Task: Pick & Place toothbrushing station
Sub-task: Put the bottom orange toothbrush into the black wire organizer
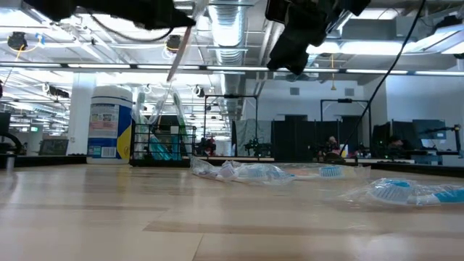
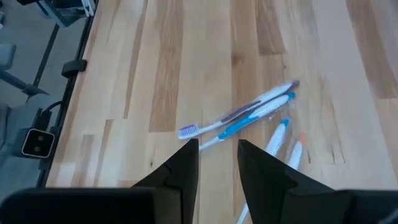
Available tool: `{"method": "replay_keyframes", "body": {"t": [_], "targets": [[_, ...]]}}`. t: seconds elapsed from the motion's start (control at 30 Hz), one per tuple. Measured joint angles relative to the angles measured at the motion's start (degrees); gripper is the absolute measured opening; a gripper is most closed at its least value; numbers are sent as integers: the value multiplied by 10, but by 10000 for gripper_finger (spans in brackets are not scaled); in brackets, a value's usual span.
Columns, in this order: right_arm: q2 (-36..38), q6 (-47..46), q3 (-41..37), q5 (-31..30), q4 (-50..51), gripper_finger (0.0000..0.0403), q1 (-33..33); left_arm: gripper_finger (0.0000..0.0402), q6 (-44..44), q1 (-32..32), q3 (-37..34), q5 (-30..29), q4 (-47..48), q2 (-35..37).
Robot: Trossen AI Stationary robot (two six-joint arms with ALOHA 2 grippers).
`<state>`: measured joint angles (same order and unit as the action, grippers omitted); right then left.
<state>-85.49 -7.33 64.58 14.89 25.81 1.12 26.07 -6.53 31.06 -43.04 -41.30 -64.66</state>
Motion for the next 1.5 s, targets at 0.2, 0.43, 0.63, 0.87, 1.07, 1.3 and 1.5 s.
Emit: {"method": "replay_keyframes", "body": {"t": [0.2, 0.43, 0.63, 0.87, 1.07, 1.3, 1.5], "targets": [[0, 4, -38, 0, -63, 102, -19, 6, -90, 88, -30, 66, -11, 4], [-1, 23, -40, -3, -64, 102, -35, 6, -136, 158, -43, 116, -41, -6], [-1, 35, -40, -16, -70, 102, -46, 6, -161, 206, -47, 152, -88, -49], [-1, 46, -40, -20, -63, 102, -53, 6, -160, 236, -47, 155, -134, -103], [-1, 50, -40, -20, -61, 102, -52, 6, -159, 263, -47, 155, -131, -104], [-1, 59, -40, -20, -60, 102, -53, 6, -159, 284, -47, 150, -130, -104], [-1, 59, -40, -20, -60, 102, -52, 6, -159, 305, -47, 150, -131, -104]]}}
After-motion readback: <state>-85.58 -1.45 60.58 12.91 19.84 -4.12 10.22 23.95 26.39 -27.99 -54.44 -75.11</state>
